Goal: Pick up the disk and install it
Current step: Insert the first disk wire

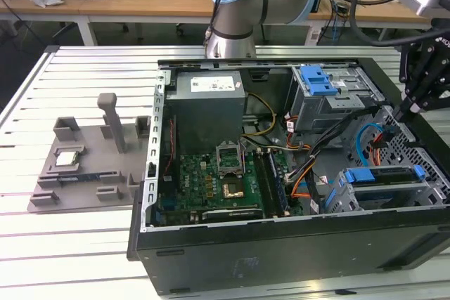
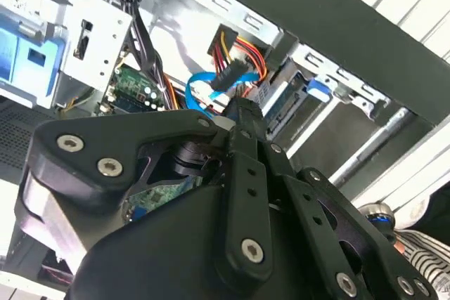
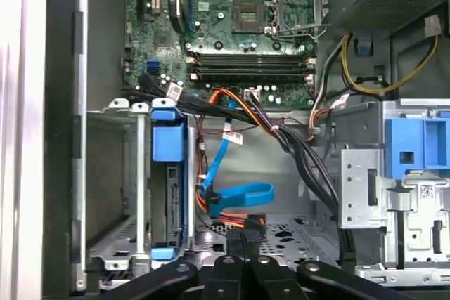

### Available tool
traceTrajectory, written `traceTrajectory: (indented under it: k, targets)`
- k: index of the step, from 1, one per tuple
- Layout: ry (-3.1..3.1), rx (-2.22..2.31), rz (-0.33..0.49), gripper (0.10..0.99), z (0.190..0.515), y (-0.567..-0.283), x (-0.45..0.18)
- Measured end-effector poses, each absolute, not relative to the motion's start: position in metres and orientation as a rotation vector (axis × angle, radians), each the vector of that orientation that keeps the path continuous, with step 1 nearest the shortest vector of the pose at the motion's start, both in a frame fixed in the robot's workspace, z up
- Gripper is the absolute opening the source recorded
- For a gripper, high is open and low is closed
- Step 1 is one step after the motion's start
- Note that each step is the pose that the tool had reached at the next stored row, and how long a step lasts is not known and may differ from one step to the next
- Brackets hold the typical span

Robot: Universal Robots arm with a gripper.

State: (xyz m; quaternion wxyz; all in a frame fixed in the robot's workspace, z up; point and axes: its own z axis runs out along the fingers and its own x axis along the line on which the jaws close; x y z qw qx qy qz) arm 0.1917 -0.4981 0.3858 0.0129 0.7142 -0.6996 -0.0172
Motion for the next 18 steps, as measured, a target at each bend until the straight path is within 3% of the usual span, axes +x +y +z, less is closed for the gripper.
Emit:
traceTrajectory:
  k: [14,17,18]
  targets:
    - [-2.176,2.221,-0.046,0.106,0.368,-0.487,0.197]
    - [-2.176,2.221,-0.045,0.169,0.368,-0.487,0.197]
    - [-2.176,2.221,-0.044,0.231,0.368,-0.487,0.197]
